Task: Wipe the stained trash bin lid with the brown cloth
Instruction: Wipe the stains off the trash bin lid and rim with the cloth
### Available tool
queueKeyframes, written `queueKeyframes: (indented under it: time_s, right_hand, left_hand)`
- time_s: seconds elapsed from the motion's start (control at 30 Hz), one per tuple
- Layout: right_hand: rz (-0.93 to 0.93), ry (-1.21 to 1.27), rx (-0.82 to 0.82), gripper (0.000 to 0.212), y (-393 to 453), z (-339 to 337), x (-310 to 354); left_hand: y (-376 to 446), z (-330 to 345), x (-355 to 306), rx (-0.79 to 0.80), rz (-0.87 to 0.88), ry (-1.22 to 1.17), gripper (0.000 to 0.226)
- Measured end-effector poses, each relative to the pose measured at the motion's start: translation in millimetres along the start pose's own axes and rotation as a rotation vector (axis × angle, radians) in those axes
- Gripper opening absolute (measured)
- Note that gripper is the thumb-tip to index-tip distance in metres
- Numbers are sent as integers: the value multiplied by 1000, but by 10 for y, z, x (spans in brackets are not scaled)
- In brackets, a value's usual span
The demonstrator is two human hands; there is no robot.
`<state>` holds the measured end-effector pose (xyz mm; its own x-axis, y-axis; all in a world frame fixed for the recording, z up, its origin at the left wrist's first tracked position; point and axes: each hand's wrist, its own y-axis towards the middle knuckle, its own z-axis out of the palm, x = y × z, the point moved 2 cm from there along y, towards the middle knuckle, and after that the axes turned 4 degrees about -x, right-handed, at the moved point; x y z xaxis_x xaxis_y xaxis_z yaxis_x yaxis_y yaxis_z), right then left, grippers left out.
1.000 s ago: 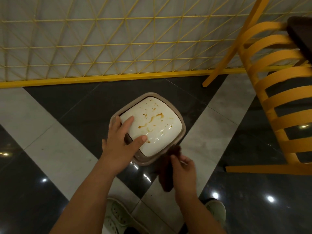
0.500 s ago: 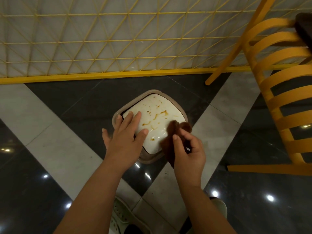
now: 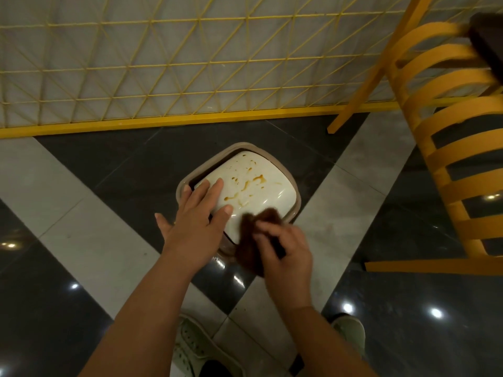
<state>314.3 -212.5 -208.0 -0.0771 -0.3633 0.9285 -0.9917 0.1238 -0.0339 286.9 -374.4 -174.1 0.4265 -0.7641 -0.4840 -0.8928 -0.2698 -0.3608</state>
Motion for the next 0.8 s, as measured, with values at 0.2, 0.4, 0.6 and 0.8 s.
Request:
queueKeyframes:
  time_s: [0.2, 0.4, 0.6, 0.8]
  right_hand:
    - [111, 132, -161, 24, 254, -37, 117]
    - [41, 59, 27, 42, -212, 109, -84]
    - [211, 150, -264, 23, 406, -139, -18]
    - [-26, 41, -44, 23, -8, 146, 107]
  left_hand:
    - [15, 8, 1, 11, 6, -117, 53]
    - [1, -3, -11, 9, 11, -135, 53]
    - [27, 27, 38, 35, 35, -190, 56]
    - [23, 30, 2, -9, 45, -205, 55]
